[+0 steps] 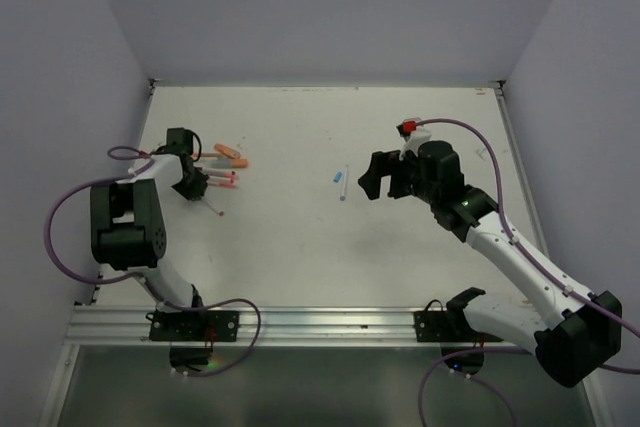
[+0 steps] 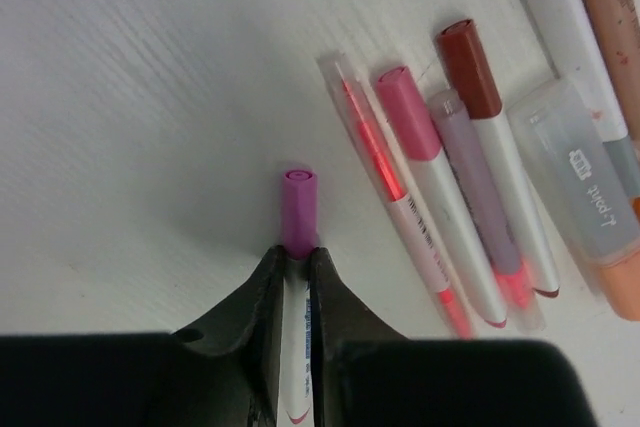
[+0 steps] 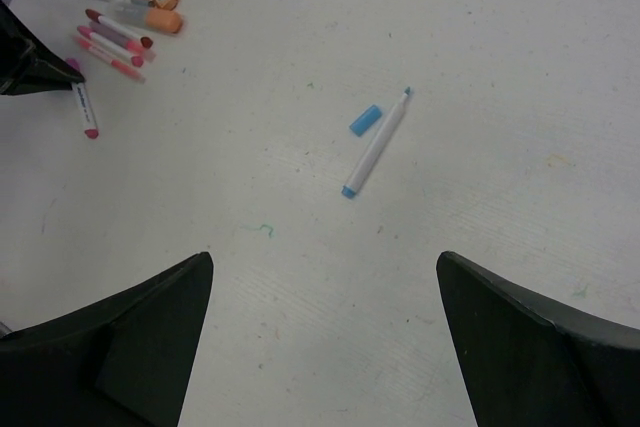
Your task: Open the pen caps
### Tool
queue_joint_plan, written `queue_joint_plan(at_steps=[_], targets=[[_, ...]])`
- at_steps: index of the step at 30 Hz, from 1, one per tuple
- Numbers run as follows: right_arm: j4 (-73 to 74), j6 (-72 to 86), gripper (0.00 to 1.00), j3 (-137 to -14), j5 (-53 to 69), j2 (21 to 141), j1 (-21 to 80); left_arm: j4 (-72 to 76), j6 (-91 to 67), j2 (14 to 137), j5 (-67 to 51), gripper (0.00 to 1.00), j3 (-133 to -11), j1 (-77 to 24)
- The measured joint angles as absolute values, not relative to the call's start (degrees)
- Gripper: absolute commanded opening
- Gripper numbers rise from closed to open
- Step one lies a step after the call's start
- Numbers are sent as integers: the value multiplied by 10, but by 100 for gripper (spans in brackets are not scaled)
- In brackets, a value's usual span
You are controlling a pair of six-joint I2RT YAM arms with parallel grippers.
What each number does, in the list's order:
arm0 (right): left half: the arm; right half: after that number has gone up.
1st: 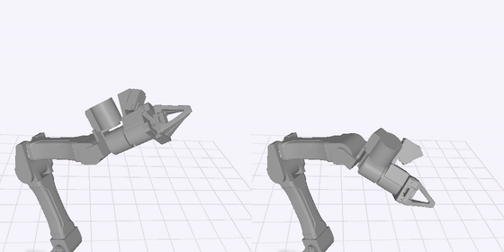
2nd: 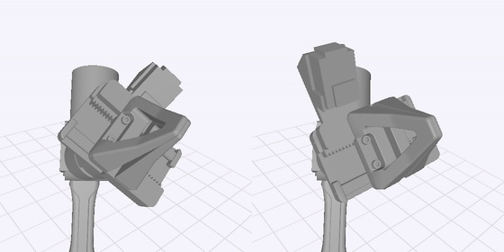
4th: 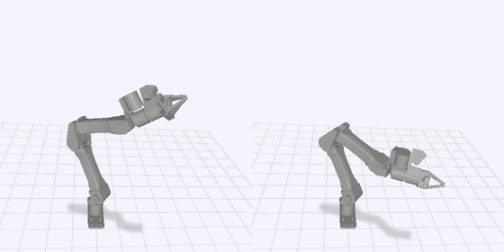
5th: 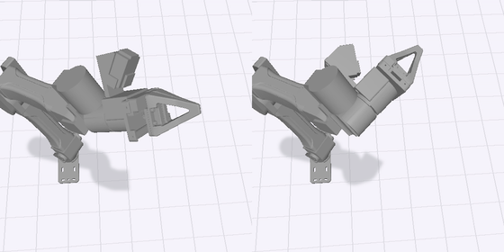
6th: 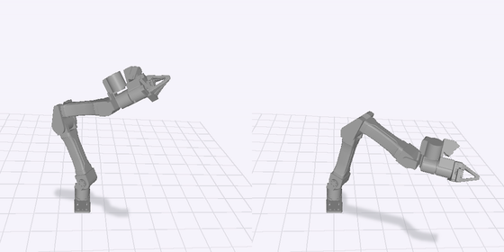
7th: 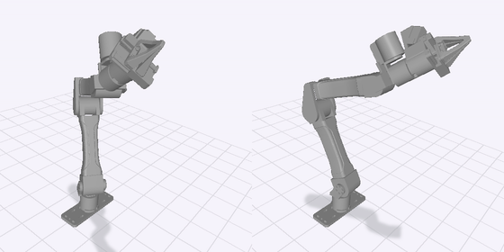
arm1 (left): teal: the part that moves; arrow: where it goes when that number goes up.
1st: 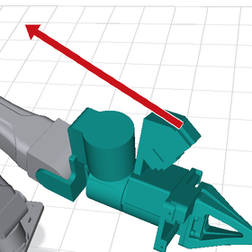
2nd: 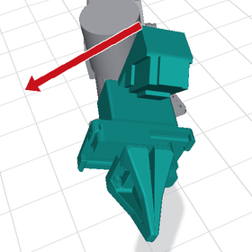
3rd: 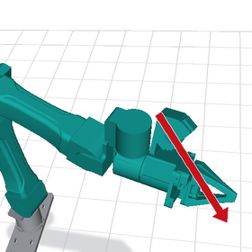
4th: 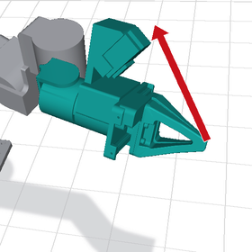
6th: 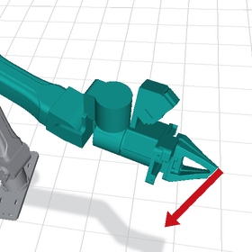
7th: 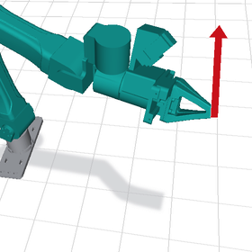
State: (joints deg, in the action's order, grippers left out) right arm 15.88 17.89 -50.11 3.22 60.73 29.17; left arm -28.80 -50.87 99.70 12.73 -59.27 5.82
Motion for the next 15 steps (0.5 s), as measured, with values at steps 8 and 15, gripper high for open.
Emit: queue_joint_plan(at_steps=[8,15], targets=[[128,178,97,-496,92,613,303,-274,-468,895,83,0,-487,56],[58,202,94,-481,116,657,376,-196,-465,741,10,0,-428,-36]])
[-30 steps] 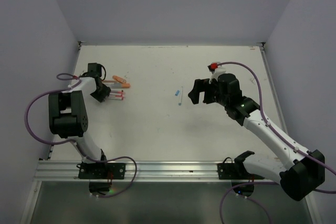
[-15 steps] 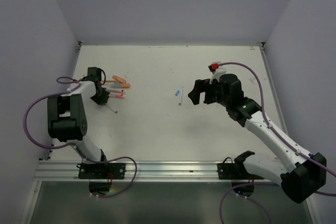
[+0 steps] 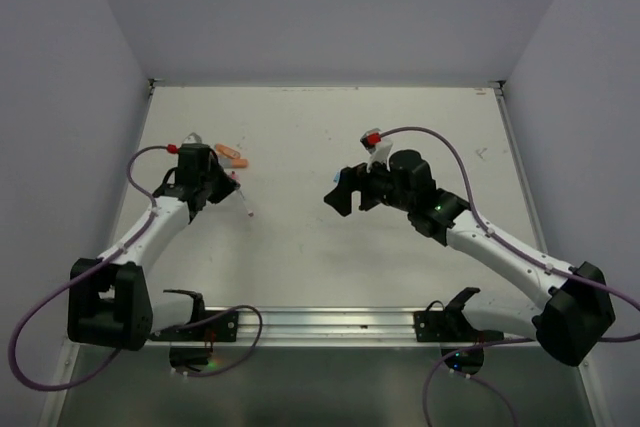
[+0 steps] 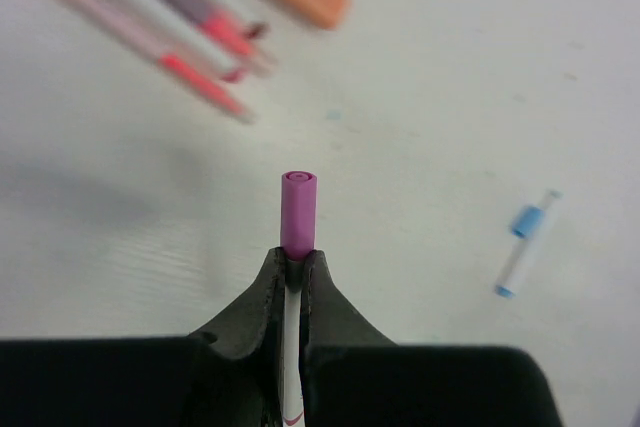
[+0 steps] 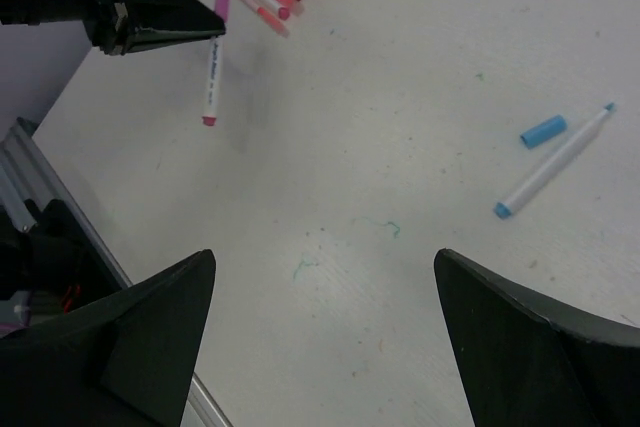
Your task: Open the pen caps
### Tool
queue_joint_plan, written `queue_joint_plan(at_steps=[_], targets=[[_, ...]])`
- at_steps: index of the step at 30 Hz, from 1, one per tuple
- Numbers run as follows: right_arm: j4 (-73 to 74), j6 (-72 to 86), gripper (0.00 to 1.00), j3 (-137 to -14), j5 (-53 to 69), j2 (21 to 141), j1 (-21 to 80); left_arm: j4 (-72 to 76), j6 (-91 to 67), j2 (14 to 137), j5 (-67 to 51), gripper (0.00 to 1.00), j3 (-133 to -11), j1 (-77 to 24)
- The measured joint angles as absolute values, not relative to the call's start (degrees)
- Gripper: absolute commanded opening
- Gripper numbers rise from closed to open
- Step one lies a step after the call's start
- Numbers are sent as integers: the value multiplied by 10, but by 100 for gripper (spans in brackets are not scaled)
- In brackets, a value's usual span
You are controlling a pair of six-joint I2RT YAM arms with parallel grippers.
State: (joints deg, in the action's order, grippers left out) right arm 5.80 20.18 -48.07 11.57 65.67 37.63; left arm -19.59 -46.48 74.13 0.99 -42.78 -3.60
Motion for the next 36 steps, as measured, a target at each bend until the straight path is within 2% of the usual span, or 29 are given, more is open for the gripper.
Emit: queue_joint_plan(at_steps=[6,18,24,27,28,29,30,32,33,34,35,36], targets=[[-36,247,92,-460,123,703,419,-41,-497,656,-58,0,-396,-136],[-152,285,85,-469,116,802,444,168,-516,628,-101,0,-373,-257],[-179,294,66,-488,116,835,444,209,-515,627,-104,0,-366,-281],[-188,294,54,-500,116,840,444,228,-514,627,-106,0,-359,-288],[-190,294,46,-503,116,841,444,231,-514,627,-107,0,-357,-290],[-192,293,42,-505,117,841,444,232,-514,627,-107,0,-356,-291],[-194,293,28,-507,120,841,444,235,-514,627,-107,0,-355,-291],[-198,292,15,-508,126,841,447,239,-512,627,-107,0,-354,-291],[-202,292,4,-508,132,841,448,240,-512,628,-107,2,-353,-291],[-203,290,0,-508,133,841,450,240,-510,628,-107,7,-353,-291],[-203,289,0,-508,133,840,450,240,-507,628,-107,14,-353,-291],[-202,289,0,-508,134,840,449,241,-502,628,-108,30,-353,-291]])
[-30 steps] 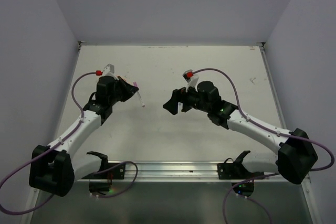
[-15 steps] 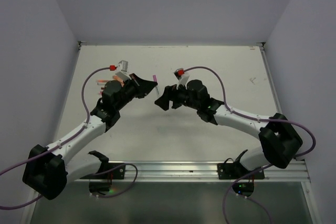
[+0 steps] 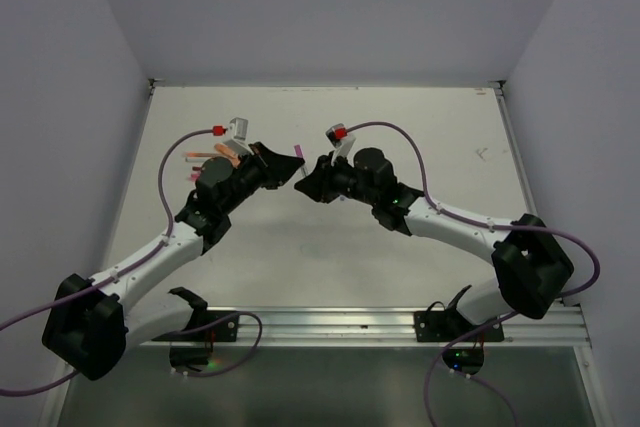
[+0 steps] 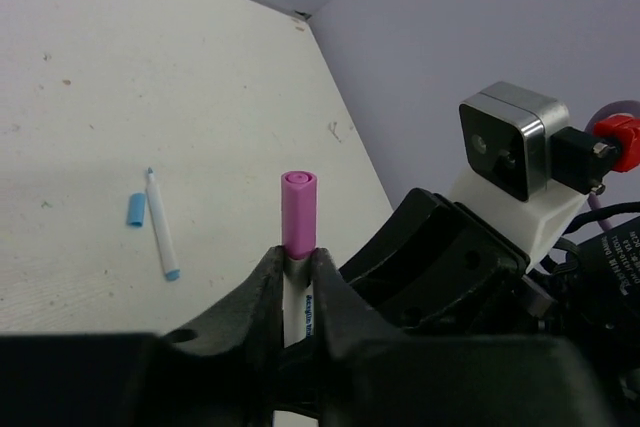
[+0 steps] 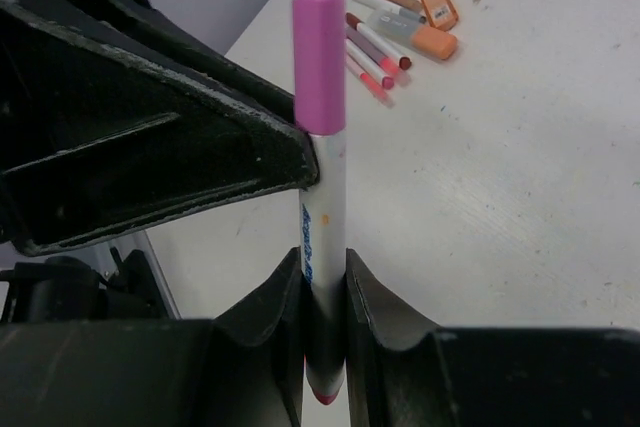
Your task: Open the pen caps
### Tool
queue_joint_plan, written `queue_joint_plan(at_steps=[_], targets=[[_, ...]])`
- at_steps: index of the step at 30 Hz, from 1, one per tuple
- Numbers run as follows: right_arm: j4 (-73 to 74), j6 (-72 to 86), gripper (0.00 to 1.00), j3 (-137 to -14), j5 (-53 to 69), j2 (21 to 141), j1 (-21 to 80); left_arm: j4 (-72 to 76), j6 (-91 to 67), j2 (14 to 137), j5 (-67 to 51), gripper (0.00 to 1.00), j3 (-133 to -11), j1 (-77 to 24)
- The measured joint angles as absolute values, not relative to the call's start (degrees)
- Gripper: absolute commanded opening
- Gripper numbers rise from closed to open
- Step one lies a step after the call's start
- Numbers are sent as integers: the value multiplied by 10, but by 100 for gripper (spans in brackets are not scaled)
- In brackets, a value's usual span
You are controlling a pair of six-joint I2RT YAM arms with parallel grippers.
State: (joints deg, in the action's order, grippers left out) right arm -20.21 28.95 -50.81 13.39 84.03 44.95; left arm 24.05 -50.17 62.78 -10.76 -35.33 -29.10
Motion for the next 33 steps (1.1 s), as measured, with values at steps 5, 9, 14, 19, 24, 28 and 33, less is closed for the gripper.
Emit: queue_joint_plan(at_steps=[5,9,14,19,24,28,33], targets=[[-196,288,0,-508,134,837,449,242,-480,628,-123,57,-354,-293],[-179,281,0,-504,133,820,447,232,-458,628,-131,60,-362,-294],[-169,272,0,-493,143,799,446,228,-439,628,-137,60,-381,-294],[-159,264,0,-491,159,794,446,230,-432,646,-159,57,-402,-294],[-156,258,0,-491,163,793,446,229,-429,672,-184,46,-410,-294],[-156,256,0,-491,163,793,446,228,-430,681,-196,30,-410,-294],[-160,254,0,-481,163,785,446,225,-429,681,-195,30,-410,-294]])
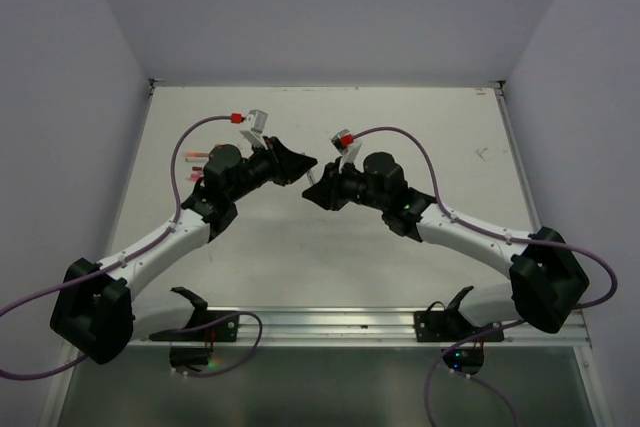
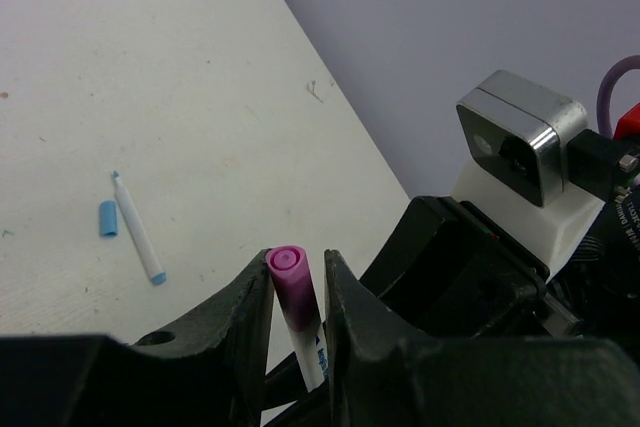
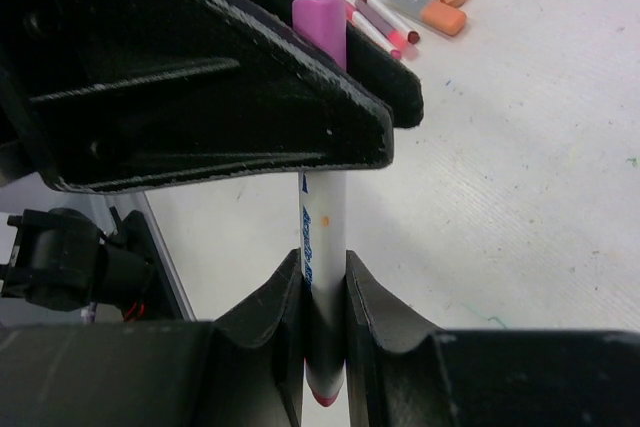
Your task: Open the pen caps
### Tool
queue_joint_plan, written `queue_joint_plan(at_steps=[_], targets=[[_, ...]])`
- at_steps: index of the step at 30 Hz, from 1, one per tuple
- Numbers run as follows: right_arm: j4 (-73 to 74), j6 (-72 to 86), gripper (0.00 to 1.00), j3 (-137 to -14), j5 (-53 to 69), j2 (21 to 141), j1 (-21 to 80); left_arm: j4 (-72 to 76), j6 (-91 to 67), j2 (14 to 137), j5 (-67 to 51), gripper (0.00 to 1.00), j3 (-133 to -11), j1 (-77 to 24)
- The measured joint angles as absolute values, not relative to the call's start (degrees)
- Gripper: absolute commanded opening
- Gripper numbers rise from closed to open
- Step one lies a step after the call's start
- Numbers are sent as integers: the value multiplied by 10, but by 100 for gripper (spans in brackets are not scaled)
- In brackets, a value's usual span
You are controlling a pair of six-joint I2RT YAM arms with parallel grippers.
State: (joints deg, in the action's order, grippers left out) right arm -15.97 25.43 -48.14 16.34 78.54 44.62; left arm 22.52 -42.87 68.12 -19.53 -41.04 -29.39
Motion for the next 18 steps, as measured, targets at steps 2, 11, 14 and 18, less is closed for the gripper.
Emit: queue_joint_plan(at_steps=[2,11,14,18], targets=[[-159,254,0,-476,165,782,446,226,-428,681,-195,40,-411,-294],[-158,250,0,-459,166,776,446,227,-431,681,-198,39,-417,-294],[-158,250,0,-459,167,775,446,228,-434,681,-198,38,-417,-294],[-158,248,0,-459,167,775,446,229,-437,684,-198,33,-417,-294]])
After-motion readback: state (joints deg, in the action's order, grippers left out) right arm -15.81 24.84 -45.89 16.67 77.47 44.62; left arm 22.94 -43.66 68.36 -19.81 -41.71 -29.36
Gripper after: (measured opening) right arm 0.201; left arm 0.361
